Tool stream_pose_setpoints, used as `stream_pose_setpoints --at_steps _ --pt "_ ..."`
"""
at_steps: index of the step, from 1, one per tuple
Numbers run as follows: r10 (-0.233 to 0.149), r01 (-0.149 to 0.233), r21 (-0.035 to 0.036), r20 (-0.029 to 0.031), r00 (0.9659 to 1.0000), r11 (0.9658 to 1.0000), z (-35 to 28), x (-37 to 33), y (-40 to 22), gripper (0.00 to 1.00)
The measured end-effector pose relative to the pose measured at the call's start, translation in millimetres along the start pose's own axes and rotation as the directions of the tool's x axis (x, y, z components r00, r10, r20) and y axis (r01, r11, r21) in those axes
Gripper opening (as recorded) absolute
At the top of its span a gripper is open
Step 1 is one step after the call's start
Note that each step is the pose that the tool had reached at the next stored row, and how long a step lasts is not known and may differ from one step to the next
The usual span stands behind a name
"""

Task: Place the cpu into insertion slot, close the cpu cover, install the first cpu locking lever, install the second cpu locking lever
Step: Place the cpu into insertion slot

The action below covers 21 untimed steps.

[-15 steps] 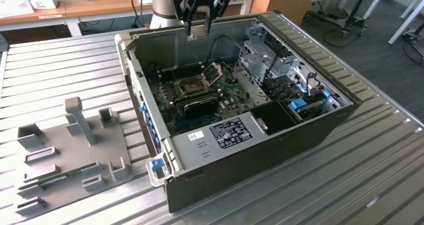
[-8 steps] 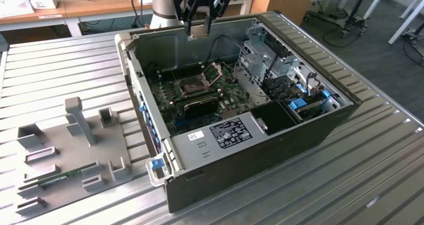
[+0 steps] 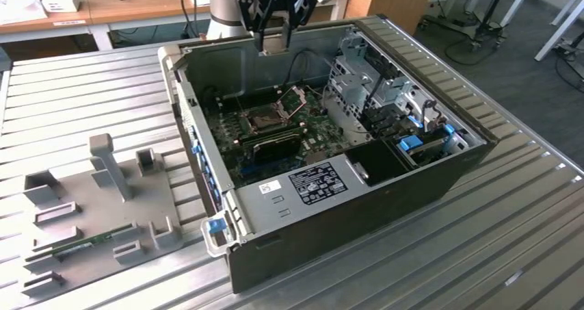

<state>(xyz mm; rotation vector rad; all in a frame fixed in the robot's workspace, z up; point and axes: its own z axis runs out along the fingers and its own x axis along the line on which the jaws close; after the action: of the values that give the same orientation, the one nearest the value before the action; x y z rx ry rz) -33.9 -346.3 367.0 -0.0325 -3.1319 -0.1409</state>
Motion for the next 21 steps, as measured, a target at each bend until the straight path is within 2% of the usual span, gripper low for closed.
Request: stream_pose_setpoints --at_steps 21 --pt "-0.001 0.001 -0.0001 0.0011 1.0000 1.0000 2.2 0.0 -0.2 0.54"
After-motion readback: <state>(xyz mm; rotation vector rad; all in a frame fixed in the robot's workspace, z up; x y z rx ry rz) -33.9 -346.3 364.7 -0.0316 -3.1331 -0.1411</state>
